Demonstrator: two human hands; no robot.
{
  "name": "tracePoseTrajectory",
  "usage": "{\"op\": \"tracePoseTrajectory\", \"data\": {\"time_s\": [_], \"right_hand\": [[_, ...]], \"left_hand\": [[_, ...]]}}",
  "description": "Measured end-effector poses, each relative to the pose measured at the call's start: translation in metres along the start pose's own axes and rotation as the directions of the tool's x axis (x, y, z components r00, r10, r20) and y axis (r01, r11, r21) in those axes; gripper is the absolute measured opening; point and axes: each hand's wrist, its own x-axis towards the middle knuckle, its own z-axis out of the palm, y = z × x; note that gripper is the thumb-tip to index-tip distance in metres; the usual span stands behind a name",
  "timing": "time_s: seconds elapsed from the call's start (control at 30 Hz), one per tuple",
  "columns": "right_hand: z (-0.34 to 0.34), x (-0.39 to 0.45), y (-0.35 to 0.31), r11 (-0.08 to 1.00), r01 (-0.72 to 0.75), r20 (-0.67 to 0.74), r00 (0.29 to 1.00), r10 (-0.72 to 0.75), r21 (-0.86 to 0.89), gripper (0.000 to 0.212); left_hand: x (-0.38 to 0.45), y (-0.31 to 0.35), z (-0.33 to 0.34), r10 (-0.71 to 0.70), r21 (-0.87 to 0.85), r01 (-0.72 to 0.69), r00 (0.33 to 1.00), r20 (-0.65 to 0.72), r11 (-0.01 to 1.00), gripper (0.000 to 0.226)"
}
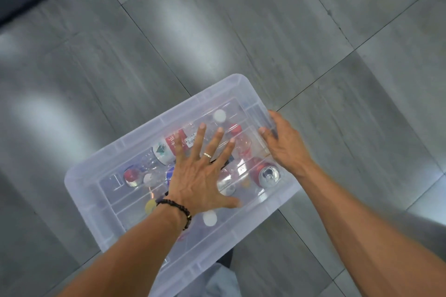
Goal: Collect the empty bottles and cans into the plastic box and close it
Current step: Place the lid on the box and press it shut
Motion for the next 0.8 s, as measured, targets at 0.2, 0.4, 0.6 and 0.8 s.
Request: {"op": "tracePoseTrajectory", "data": {"time_s": [0.2, 0.4, 0.6, 0.8], "right_hand": [[-0.026, 0.021, 0.014, 0.902, -0.383, 0.164, 0.920, 0.355, 0.200, 0.112], [-0.023, 0.024, 0.019, 0.862, -0.409, 0.303, 0.897, 0.321, 0.297, 0.101], [-0.019, 0.019, 0.015, 0.892, -0.356, 0.415, 0.882, 0.222, 0.279, 0.046], [-0.010, 0.008, 0.013, 0.889, -0.380, 0.389, 0.883, 0.265, 0.258, 0.095]], "left_hand": [[0.013, 0.007, 0.006, -0.019, -0.048, 0.020, 1.000, 0.008, 0.999, 0.130], [0.009, 0.006, 0.003, -0.006, -0.062, 0.009, 0.999, 0.039, 0.998, 0.133], [-0.010, -0.006, -0.005, 0.027, -0.021, -0.026, 0.998, 0.054, 0.999, 0.125], [-0.028, -0.002, -0.003, -0.011, -0.027, 0.014, 0.995, 0.102, 1.000, 0.125]]}}
